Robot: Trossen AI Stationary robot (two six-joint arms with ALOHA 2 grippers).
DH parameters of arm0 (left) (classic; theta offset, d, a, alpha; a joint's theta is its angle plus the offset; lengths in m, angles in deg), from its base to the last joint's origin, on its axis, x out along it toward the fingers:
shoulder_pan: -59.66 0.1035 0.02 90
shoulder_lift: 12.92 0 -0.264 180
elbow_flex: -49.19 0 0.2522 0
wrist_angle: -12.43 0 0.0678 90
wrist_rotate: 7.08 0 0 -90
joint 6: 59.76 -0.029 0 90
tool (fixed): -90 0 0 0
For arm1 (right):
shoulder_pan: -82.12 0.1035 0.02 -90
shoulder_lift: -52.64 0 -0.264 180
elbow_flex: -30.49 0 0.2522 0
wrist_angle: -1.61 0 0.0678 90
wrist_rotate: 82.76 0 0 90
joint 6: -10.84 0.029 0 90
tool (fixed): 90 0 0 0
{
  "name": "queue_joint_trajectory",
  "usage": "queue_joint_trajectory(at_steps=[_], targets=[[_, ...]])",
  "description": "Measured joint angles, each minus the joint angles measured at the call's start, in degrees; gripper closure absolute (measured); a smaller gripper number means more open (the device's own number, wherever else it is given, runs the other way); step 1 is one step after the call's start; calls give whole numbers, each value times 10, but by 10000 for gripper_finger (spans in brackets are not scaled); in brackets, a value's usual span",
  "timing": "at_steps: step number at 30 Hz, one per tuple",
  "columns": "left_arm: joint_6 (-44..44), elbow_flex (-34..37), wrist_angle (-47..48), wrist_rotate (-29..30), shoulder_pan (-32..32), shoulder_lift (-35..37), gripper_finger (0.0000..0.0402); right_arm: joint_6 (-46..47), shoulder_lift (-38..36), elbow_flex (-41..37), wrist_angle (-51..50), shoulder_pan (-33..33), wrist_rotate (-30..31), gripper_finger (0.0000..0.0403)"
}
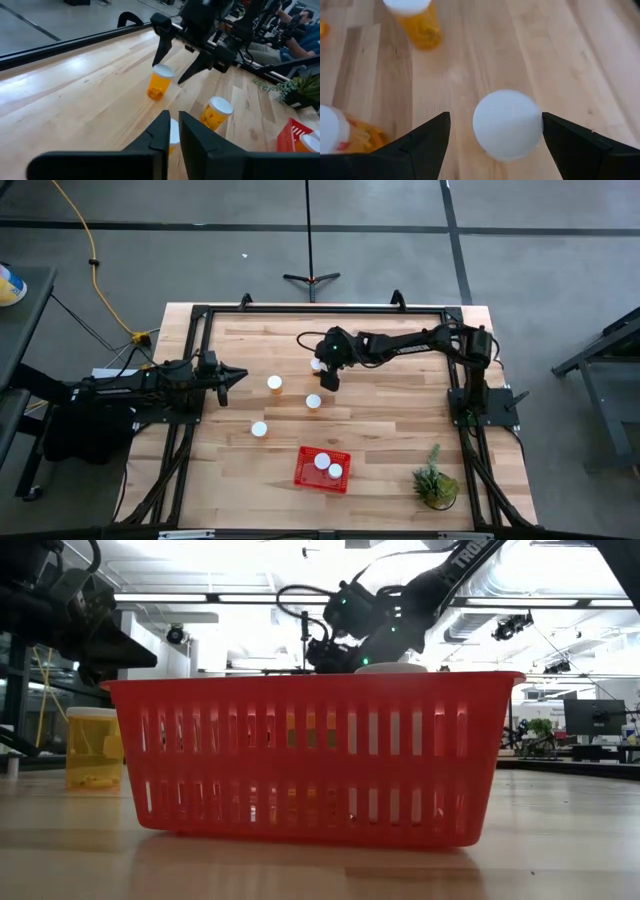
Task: Pick and place pill bottles into a basket
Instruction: Put the orange pill bottle into the red basket
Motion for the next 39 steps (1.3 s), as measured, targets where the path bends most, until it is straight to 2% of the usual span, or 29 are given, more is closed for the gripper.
queue_joint_trajectory(at_steps=[6,10,15,17,24,29,34,39], targets=[[0,0,1,-2,0,0,378,0,8,0,7,2,27,100],[0,0,1,-4,0,0,378,-8,10,0,12,-1,14,100],[0,0,1,-4,0,0,337,-3,30,0,27,-1,12,100],[3,0,1,-4,0,0,333,9,35,-1,33,-1,16,100],[10,0,1,-5,0,0,379,10,35,0,38,-6,23,100],[10,0,2,-5,0,0,376,11,38,0,39,-5,26,100],[8,0,2,-5,0,0,347,20,43,0,36,-7,25,100],[7,0,5,-5,0,0,378,23,43,0,36,-7,24,100]])
